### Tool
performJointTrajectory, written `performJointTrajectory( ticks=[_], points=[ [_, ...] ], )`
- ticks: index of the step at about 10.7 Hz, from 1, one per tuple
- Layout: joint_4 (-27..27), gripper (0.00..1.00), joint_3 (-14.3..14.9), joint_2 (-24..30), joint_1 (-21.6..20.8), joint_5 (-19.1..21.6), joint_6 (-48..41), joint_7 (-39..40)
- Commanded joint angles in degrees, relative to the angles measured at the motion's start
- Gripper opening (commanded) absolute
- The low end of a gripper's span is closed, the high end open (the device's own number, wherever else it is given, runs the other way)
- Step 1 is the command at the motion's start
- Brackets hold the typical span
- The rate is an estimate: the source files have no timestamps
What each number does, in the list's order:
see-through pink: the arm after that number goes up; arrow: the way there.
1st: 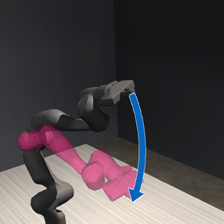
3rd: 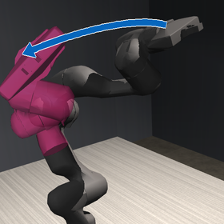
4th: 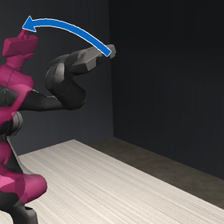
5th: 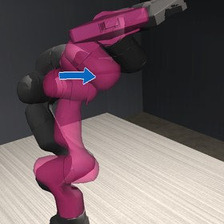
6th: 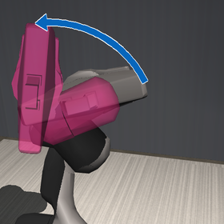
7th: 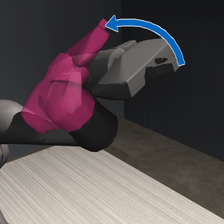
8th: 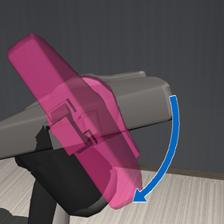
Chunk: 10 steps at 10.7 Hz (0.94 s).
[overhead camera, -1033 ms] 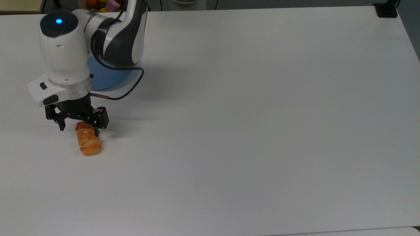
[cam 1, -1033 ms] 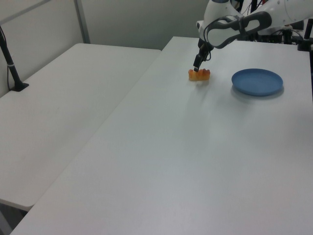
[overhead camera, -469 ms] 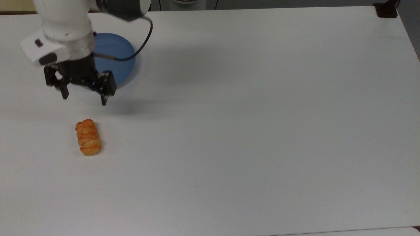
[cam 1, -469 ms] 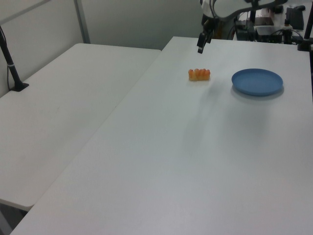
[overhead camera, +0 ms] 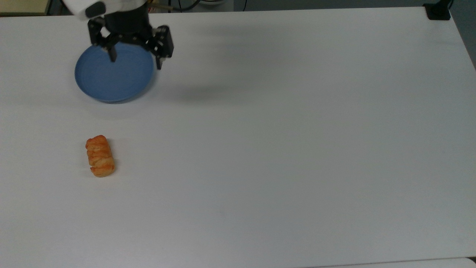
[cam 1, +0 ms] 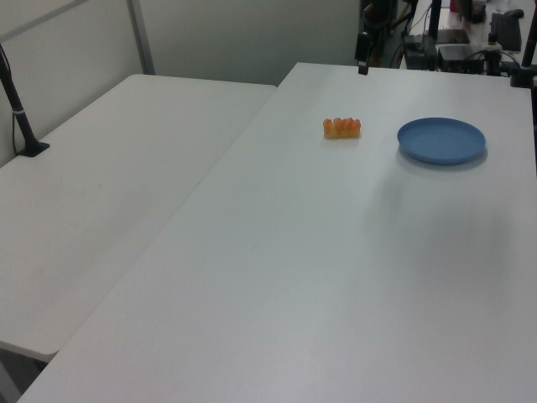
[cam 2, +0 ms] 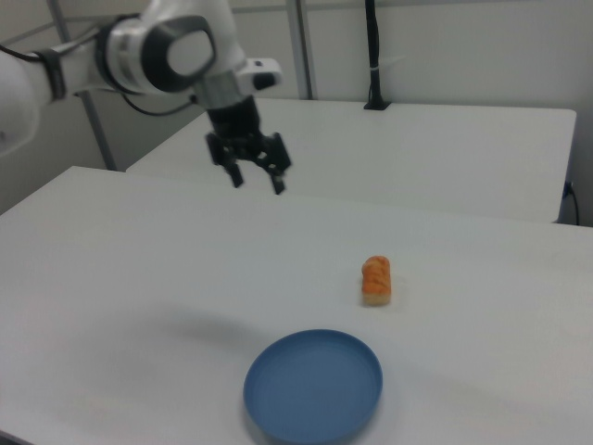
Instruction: Put the bread on the table
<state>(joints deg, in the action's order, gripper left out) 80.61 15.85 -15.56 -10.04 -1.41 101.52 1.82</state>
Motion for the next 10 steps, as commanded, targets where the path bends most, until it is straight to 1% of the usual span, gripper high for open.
performJointTrajectory(
  ticks=[1,2,3,4,5,6,7,9,10],
  points=[
    [6.3,1.0,0.23,8.68,-3.57,-1.14,-6.15,-4.18],
    [8.84,1.0,0.14,11.49,-4.54,-1.14,-6.25,-4.28],
    [11.13,1.0,-0.81,13.87,-4.64,-1.49,-6.51,-4.19],
    [12.63,1.0,-4.13,15.29,-3.25,-2.8,-6.51,-4.19],
    [13.86,1.0,-7.82,16.34,-0.19,-4.11,-6.95,-4.19],
    [14.31,1.0,-10.81,17.57,2.89,-4.3,-7.91,-3.93],
    [15.53,1.0,-11.54,18.89,3.88,-3.35,-8.09,-3.58],
    [18.26,1.0,-11.63,20.3,3.45,-2.37,-7.39,-2.44],
    [18.44,1.0,-11.63,20.31,3.45,-1.85,-7.39,-0.52]
  ],
)
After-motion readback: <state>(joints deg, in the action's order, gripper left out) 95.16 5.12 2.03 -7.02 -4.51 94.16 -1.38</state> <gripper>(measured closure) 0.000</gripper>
